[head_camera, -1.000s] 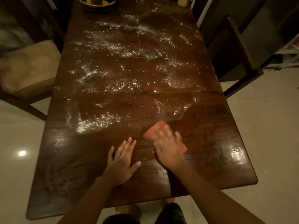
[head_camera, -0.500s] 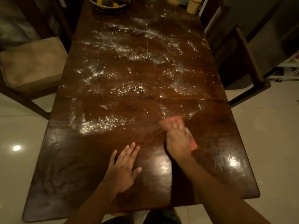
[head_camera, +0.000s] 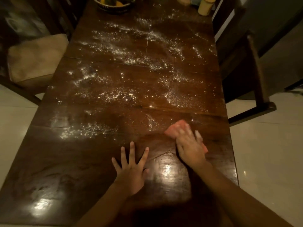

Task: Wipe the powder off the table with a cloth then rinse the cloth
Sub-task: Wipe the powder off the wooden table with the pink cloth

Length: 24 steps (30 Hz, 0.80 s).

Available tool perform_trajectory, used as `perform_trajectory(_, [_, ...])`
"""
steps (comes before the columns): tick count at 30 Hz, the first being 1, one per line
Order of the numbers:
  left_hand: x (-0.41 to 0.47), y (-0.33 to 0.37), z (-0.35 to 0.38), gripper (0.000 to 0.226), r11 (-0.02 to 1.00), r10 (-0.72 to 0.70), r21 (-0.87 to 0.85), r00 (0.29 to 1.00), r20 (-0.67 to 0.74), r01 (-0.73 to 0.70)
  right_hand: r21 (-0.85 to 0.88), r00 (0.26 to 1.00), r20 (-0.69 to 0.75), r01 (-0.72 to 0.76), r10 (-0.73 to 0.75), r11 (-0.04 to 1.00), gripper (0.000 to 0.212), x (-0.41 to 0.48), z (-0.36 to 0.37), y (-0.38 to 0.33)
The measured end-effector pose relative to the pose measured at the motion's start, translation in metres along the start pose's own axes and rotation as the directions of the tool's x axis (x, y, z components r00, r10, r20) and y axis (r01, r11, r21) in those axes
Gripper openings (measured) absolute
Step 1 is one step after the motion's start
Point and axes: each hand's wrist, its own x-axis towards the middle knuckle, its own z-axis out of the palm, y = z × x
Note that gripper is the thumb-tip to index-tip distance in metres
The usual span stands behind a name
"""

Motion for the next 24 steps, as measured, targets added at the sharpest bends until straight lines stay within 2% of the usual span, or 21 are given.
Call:
perform_trajectory(1, [0.005, 0.008, 0.000, 0.070, 1.000, -0.015, 0.015, 0.999, 0.034, 0.014, -0.040, 0.974, 0.058, 0.223, -0.221, 0.974, 0.051, -0.002, -0.004, 0.013])
perform_trajectory(2, [0.009, 0.014, 0.001, 0.070, 0.999, -0.042, 0.029, 0.997, 0.067, 0.040, -0.075, 0.927, 0.103, 0.369, -0.360, 0.927, 0.050, 0.002, -0.011, 0.032])
perform_trajectory(3, [0.012, 0.018, 0.002, 0.071, 0.997, -0.070, 0.043, 0.993, 0.092, 0.067, -0.114, 0.911, 0.117, 0.407, -0.395, 0.906, 0.050, 0.008, -0.018, 0.053])
perform_trajectory(4, [0.015, 0.019, 0.003, 0.072, 0.995, -0.089, 0.053, 0.991, 0.104, 0.084, -0.156, 0.937, 0.110, 0.346, -0.332, 0.925, 0.051, 0.016, -0.025, 0.070])
perform_trajectory(6, [0.019, 0.017, 0.006, 0.073, 0.995, -0.093, 0.054, 0.990, 0.106, 0.088, -0.073, 0.998, 0.060, -0.031, 0.035, 0.997, 0.053, 0.033, -0.032, 0.090])
perform_trajectory(7, [0.020, 0.015, 0.007, 0.073, 0.995, -0.091, 0.043, 0.991, 0.101, 0.087, 0.019, 0.978, 0.028, -0.209, 0.209, 0.978, 0.053, 0.044, -0.031, 0.089])
perform_trajectory(8, [0.020, 0.014, 0.007, 0.073, 0.996, -0.091, 0.031, 0.991, 0.098, 0.088, 0.076, 0.948, 0.005, -0.317, 0.317, 0.945, 0.053, 0.055, -0.029, 0.080])
perform_trajectory(9, [0.019, 0.013, 0.007, 0.073, 0.996, -0.091, 0.018, 0.991, 0.099, 0.089, 0.081, 0.935, -0.012, -0.352, 0.354, 0.933, 0.053, 0.064, -0.025, 0.066])
perform_trajectory(10, [0.019, 0.013, 0.007, 0.073, 0.996, -0.090, 0.007, 0.991, 0.102, 0.090, 0.052, 0.943, -0.027, -0.329, 0.330, 0.943, 0.052, 0.070, -0.020, 0.049])
perform_trajectory(11, [0.018, 0.012, 0.006, 0.073, 0.996, -0.090, -0.001, 0.990, 0.106, 0.091, 0.035, 0.969, -0.048, -0.242, 0.244, 0.970, 0.051, 0.071, -0.014, 0.030])
perform_trajectory(13, [0.019, 0.013, 0.005, 0.074, 0.995, -0.099, -0.008, 0.989, 0.113, 0.101, -0.013, 0.991, -0.041, 0.125, -0.125, 0.992, 0.049, 0.058, -0.002, -0.007])
perform_trajectory(14, [0.019, 0.013, 0.004, 0.075, 0.994, -0.105, -0.005, 0.988, 0.116, 0.107, -0.068, 0.941, 0.012, 0.337, -0.337, 0.939, 0.049, 0.045, 0.004, -0.018])
perform_trajectory(15, [0.020, 0.013, 0.004, 0.075, 0.994, -0.111, -0.001, 0.987, 0.116, 0.112, -0.094, 0.878, 0.072, 0.478, -0.473, 0.873, 0.049, 0.032, 0.007, -0.021])
perform_trajectory(16, [0.020, 0.012, 0.005, 0.074, 0.993, -0.114, -0.001, 0.987, 0.111, 0.115, -0.116, 0.845, 0.083, 0.535, -0.529, 0.837, 0.050, 0.024, 0.005, -0.016])
perform_trajectory(17, [0.020, 0.012, 0.007, 0.075, 0.993, -0.114, -0.012, 0.988, 0.102, 0.116, -0.136, 0.847, 0.073, 0.532, -0.527, 0.836, 0.051, 0.021, 0.000, -0.005])
perform_trajectory(19, [0.019, 0.012, 0.009, 0.076, 0.993, -0.110, -0.045, 0.992, 0.068, 0.113, -0.173, 0.914, 0.071, 0.407, -0.400, 0.897, 0.049, 0.024, -0.010, 0.022])
perform_trajectory(21, [0.018, 0.011, 0.010, 0.075, 0.994, -0.091, -0.060, 0.995, 0.043, 0.094, -0.121, 0.991, 0.036, 0.134, -0.131, 0.984, 0.049, 0.039, -0.016, 0.040])
perform_trajectory(23, [0.016, 0.009, 0.011, 0.074, 0.994, -0.063, -0.084, 0.998, 0.024, 0.065, -0.002, 0.995, -0.027, -0.100, 0.100, 0.995, 0.049, 0.053, -0.014, 0.029])
perform_trajectory(24, [0.014, 0.008, 0.011, 0.073, 0.994, -0.050, -0.098, 0.999, 0.006, 0.050, 0.048, 0.984, -0.066, -0.160, 0.163, 0.986, 0.049, 0.057, -0.011, 0.014])
